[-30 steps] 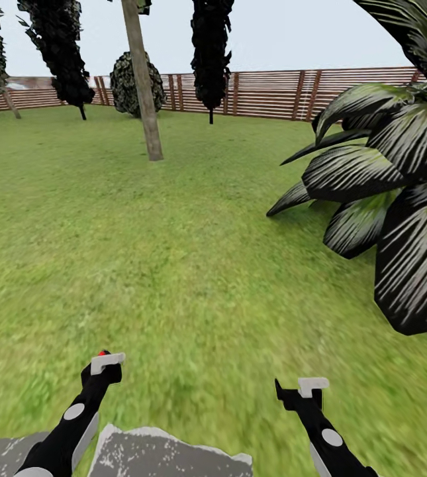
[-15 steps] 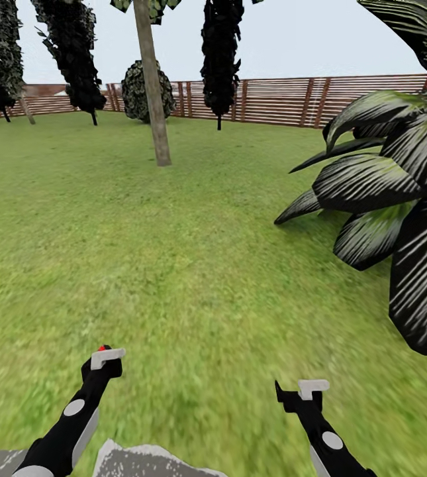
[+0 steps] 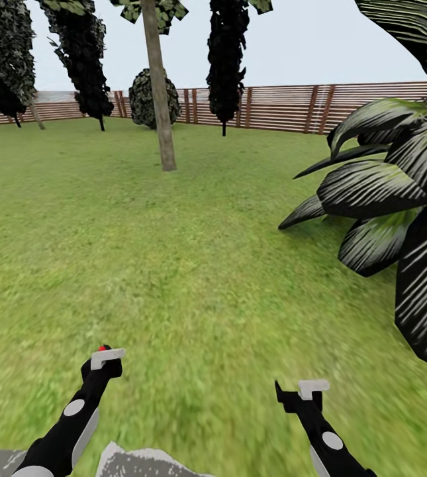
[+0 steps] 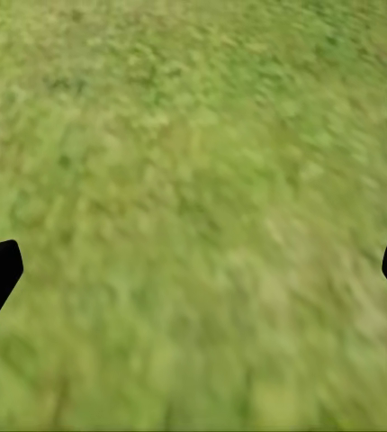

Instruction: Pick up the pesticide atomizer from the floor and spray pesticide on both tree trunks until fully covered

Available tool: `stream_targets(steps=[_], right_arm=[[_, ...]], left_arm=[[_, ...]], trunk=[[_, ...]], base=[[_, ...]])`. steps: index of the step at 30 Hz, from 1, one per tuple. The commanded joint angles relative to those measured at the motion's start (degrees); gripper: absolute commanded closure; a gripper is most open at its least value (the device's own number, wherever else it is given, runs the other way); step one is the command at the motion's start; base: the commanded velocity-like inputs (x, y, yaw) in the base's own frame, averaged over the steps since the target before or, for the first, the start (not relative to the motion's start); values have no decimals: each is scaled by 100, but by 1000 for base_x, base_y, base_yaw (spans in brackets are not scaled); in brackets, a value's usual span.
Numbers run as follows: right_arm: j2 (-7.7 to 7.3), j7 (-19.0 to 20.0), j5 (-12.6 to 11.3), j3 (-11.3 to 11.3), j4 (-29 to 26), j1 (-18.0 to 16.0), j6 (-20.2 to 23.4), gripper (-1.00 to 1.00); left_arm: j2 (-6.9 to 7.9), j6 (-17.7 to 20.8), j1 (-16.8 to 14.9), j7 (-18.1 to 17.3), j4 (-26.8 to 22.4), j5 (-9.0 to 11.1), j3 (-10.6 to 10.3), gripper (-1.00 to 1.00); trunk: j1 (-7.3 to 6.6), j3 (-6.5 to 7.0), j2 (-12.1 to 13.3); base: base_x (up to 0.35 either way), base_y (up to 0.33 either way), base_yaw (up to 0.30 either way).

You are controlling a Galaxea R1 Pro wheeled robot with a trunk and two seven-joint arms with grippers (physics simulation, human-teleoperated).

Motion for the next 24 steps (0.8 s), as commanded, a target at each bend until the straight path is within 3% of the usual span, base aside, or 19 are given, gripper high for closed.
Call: stream_targets(steps=[1, 17, 24], right_arm=[[0, 0, 1, 0, 0, 0, 0, -100], [0, -3, 0, 0, 75, 0, 0, -100], [1, -3, 1, 0, 113, 0, -1, -100]], left_arm=[[0, 0, 0, 1, 1, 0, -3, 100], [0, 0, 0, 0, 9, 0, -8, 100], [0, 0, 0, 0, 11, 0, -2, 100]], trunk=[[0, 9, 0], [0, 147, 0], [0, 208, 0]], base=[[0, 0, 64], [56, 0, 18], [186, 35, 0]])
